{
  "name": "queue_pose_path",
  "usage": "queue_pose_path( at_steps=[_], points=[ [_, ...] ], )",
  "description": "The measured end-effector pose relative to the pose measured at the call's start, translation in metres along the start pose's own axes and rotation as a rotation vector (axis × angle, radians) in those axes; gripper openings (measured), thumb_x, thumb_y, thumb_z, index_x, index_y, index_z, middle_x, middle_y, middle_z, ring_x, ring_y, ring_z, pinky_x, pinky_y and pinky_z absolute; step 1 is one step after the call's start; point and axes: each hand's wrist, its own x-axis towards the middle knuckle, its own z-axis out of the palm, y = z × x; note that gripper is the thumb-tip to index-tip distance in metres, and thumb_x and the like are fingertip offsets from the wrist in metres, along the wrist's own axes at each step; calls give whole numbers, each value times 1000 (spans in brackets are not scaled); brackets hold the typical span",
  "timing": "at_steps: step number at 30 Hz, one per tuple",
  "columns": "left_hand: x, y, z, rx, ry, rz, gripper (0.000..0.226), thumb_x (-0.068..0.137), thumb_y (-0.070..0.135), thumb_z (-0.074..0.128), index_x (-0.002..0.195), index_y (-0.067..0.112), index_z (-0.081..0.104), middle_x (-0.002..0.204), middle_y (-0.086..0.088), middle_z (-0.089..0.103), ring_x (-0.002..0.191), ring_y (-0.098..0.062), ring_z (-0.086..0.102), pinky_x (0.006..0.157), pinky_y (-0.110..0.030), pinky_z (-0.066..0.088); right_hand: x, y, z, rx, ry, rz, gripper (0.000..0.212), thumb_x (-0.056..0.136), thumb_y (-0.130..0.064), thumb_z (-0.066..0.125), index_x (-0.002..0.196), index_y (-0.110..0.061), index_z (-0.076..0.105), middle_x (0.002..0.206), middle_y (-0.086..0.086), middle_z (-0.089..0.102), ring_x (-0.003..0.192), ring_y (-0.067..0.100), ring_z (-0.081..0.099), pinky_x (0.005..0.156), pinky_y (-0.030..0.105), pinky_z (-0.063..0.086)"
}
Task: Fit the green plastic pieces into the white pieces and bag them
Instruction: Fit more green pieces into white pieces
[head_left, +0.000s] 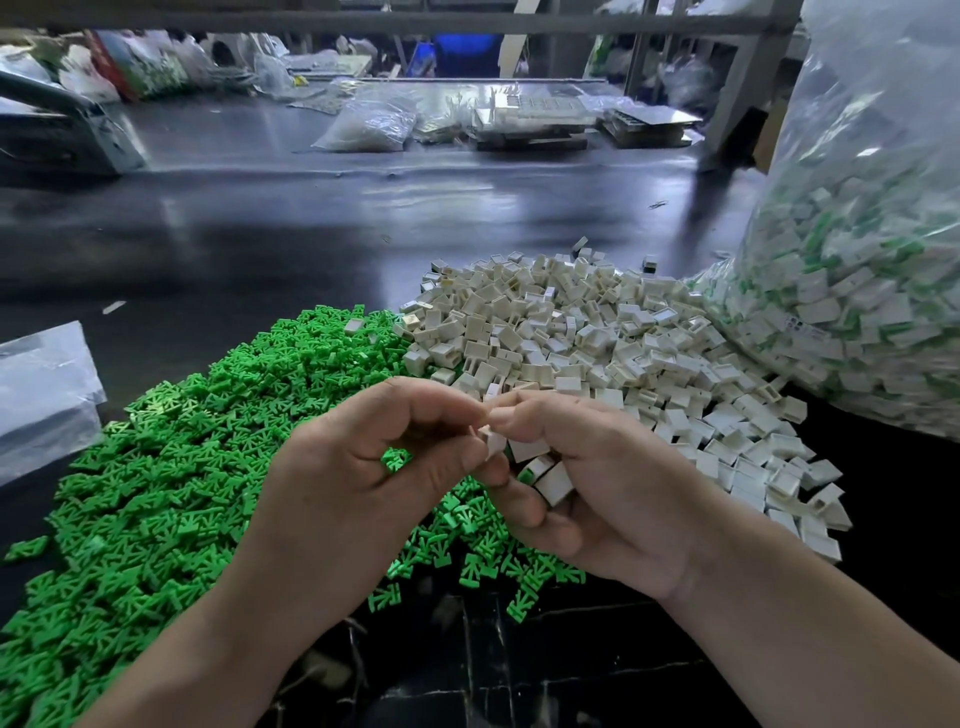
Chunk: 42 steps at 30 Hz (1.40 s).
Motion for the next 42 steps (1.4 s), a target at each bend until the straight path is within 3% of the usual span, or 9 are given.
queue_pose_path(
  at_steps=[7, 9, 12, 15, 24, 29, 32, 36, 42],
  points=[
    [3, -9, -15, 250, 56, -81, 15, 82, 40, 64, 96, 38, 67, 87, 22, 68, 77, 5, 64, 57, -4, 45, 2, -1, -2, 171, -14, 31, 19, 80, -9, 60, 97, -9, 67, 77, 9, 59, 51, 13, 52, 36, 19, 37],
    [5, -21, -28, 541, 40, -183, 39, 81, 60, 49, 104, 34, 66, 85, 15, 65, 74, -1, 61, 58, -14, 44, 2, -3, -4, 250, 6, 32, 24, 81, -3, 58, 104, -4, 66, 79, 10, 60, 54, 14, 53, 37, 20, 41],
    [9, -34, -38, 1057, -174, -411, 81, 74, 84, 19, 122, 31, 57, 109, 5, 60, 96, -17, 58, 76, -35, 47, 3, -3, -7, 299, 52, 25, 29, 85, 4, 54, 114, 0, 60, 80, 13, 61, 58, 15, 56, 40, 20, 45],
    [10, -41, -35, 1153, -348, -494, 88, 68, 91, 13, 121, 35, 54, 110, 10, 58, 94, -13, 56, 79, -33, 47, 3, -1, -6, 298, 78, 9, 28, 84, 8, 58, 110, -2, 59, 81, 17, 64, 58, 18, 59, 41, 21, 47],
    [6, -42, -23, 911, -177, -176, 17, 86, 47, 64, 91, 33, 72, 79, 16, 57, 68, -8, 50, 57, -27, 31, 3, 1, -4, 125, 127, -19, 14, 90, -6, 64, 102, -9, 59, 77, 13, 66, 51, 15, 54, 36, 20, 41],
    [5, -46, -24, 698, -105, -208, 19, 90, 46, 60, 94, 33, 74, 81, 17, 59, 73, 0, 55, 62, -24, 43, 3, 1, -2, 12, 160, -67, 15, 84, -12, 69, 98, -10, 63, 75, 10, 66, 48, 13, 52, 34, 20, 38],
    [5, -40, -24, 370, 0, -301, 12, 87, 39, 66, 93, 38, 76, 84, 19, 68, 80, 2, 62, 64, -8, 45, 3, 3, -2, -52, 186, -92, 6, 91, -9, 67, 97, -9, 67, 74, 10, 65, 48, 13, 52, 34, 20, 37],
    [7, -26, -21, -190, 15, -422, 20, 75, 33, 69, 93, 37, 77, 80, 0, 74, 70, -12, 69, 62, -19, 56, 4, 6, -2, -81, 188, -115, 14, 93, -9, 66, 107, -5, 67, 76, 10, 67, 49, 13, 53, 35, 20, 38],
    [7, -27, -14, -488, -13, -468, 15, 74, 26, 79, 87, 24, 74, 82, -12, 73, 72, -25, 70, 58, -25, 55, 3, 6, -1, -151, 131, -131, 5, 90, -18, 71, 92, -12, 71, 77, 8, 68, 47, 12, 52, 34, 19, 37]
  ],
)
